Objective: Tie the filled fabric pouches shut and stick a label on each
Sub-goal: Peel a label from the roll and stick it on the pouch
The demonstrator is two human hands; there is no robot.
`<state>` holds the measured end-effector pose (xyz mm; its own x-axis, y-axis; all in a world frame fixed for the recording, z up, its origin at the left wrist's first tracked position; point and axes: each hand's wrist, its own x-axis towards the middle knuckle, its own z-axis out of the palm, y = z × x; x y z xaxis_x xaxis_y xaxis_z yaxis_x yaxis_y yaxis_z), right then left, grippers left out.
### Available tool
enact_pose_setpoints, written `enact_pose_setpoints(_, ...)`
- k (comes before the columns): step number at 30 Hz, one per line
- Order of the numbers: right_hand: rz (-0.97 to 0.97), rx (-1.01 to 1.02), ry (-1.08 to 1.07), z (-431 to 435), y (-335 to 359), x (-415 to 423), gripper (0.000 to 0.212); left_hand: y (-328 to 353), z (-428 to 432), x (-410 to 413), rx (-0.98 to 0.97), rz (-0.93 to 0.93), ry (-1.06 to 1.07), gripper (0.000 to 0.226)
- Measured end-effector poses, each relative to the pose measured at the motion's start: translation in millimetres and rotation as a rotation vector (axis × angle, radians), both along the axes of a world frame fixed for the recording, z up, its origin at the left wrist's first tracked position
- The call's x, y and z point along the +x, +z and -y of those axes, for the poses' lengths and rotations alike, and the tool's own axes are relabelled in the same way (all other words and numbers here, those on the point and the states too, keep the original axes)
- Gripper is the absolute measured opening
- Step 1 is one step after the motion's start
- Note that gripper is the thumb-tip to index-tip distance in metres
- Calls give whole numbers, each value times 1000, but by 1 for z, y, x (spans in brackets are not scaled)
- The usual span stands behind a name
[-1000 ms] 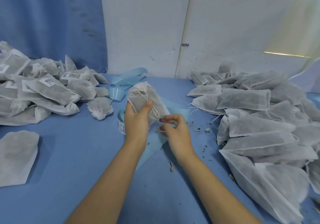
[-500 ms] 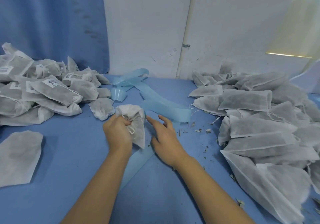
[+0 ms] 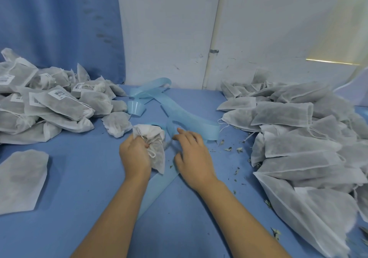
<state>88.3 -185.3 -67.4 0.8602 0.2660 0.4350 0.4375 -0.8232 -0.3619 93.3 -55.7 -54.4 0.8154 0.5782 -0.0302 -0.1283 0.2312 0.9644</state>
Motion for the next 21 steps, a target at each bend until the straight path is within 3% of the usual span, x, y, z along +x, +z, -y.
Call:
enact_pose_setpoints(4, 118, -91, 4, 3, 2, 0, 22, -2, 1, 0, 46, 8, -12, 38)
enact_pose_setpoints(10, 103, -69, -111, 9, 3, 6, 27, -5, -2, 2, 53, 6, -2, 40)
enact_pose_setpoints(14, 75, 135, -249, 28, 1, 11, 21, -9, -3, 4, 93, -9, -9, 38)
enact_pose_setpoints(18, -45, 317, -296, 35, -4, 16, 19, -15, 0, 2, 328, 107, -167, 28)
enact_pose_setpoints(21, 18, 315, -262, 34, -5, 14, 19, -17, 4, -1, 502, 154, -298, 35)
